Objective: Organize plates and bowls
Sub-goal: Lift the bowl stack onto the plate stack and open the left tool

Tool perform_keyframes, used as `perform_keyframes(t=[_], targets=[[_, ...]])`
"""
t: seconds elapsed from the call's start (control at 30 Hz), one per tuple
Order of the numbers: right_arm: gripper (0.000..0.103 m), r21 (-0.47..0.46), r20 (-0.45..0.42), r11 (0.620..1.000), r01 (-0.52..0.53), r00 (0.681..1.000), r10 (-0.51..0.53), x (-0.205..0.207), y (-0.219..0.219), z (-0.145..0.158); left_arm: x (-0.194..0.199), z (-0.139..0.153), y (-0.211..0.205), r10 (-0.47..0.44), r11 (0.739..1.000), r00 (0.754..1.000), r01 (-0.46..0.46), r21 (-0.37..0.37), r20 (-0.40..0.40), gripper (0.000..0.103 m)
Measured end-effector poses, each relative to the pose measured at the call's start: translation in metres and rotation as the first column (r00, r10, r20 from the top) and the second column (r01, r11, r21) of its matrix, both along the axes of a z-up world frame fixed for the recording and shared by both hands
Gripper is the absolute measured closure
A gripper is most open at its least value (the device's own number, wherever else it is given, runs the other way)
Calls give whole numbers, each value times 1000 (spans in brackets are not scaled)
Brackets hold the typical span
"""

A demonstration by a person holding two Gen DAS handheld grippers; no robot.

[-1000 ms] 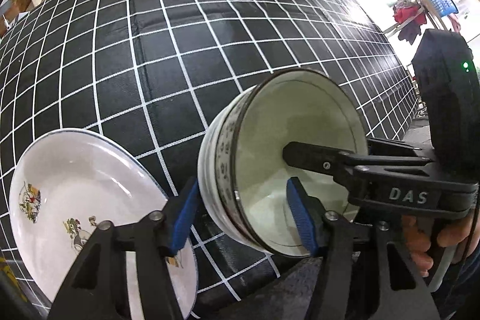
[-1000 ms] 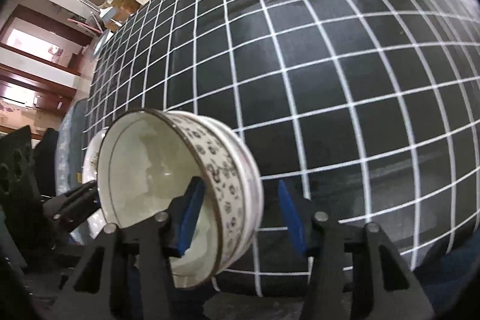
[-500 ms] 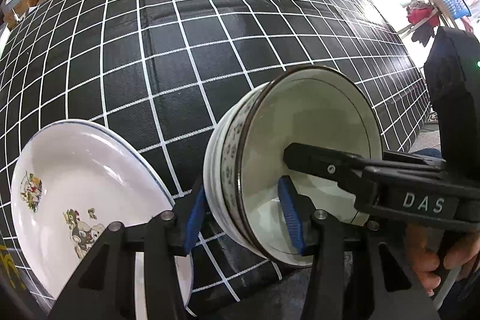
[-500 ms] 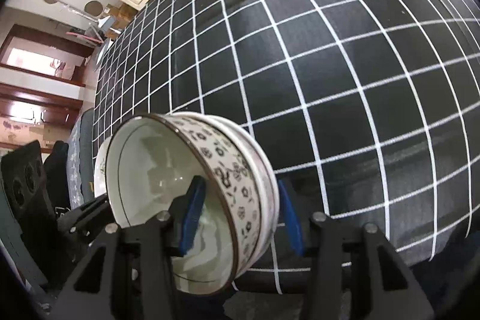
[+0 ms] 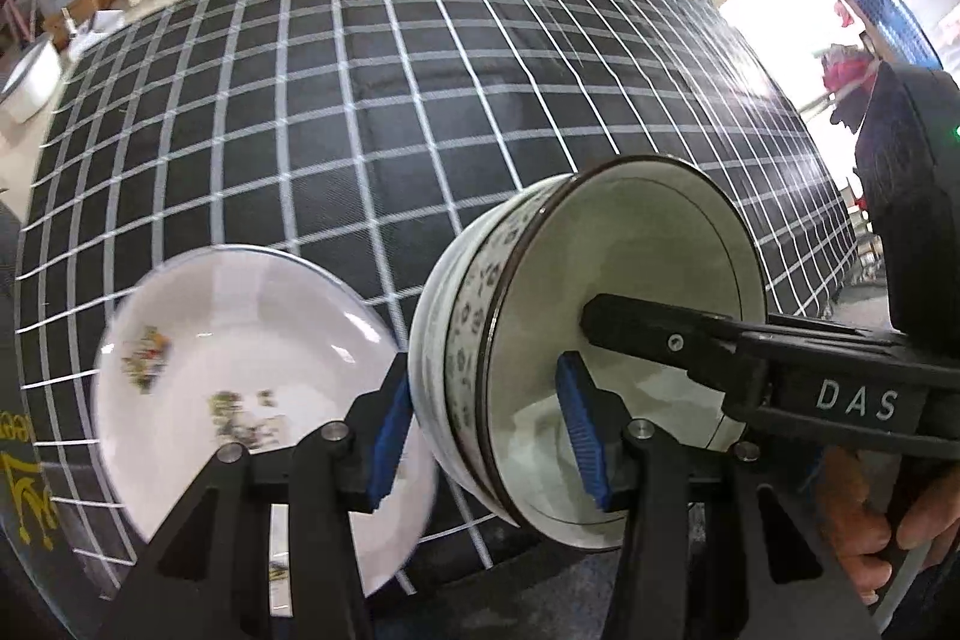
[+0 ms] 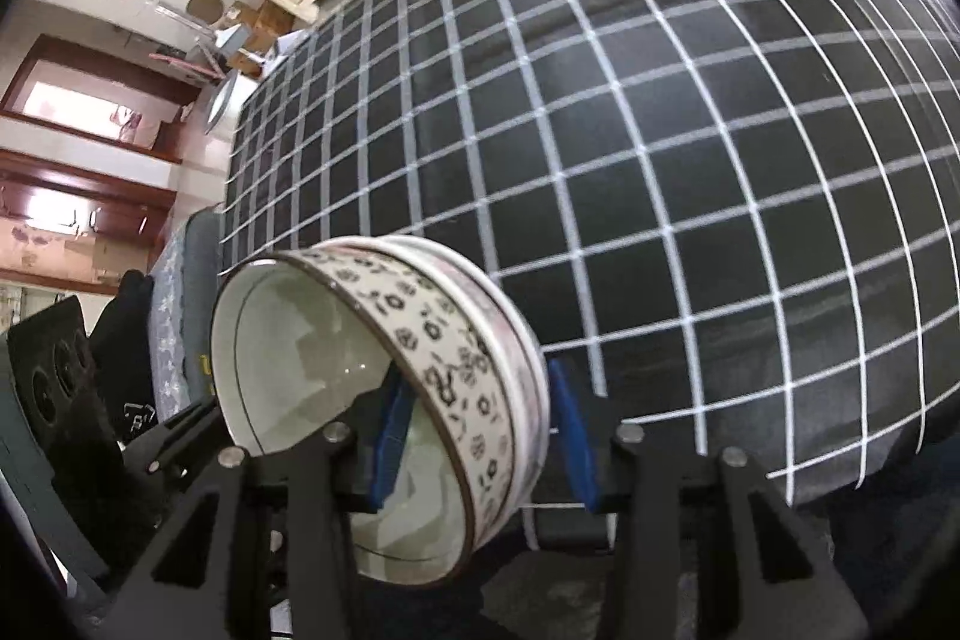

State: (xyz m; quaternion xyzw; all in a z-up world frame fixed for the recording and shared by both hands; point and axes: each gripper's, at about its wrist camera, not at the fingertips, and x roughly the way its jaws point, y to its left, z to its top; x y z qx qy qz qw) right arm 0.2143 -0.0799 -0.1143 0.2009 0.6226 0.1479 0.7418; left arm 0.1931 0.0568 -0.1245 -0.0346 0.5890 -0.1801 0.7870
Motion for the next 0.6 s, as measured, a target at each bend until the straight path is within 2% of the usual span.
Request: perform_keyframes(t=[0.23, 0.4, 0.6], targets=[[55, -10, 16, 994, -106, 994, 106, 20, 58, 15, 1, 22, 55, 126, 992, 991, -126, -11, 34, 58], [57, -8, 4, 984, -179, 984, 179, 30, 98, 6, 3, 15, 100, 216, 976, 976, -216, -17, 6, 58], [59, -26, -40, 975, -221, 975, 220, 36, 125, -15, 4, -6, 127, 273, 962, 962, -274, -8, -27, 58]])
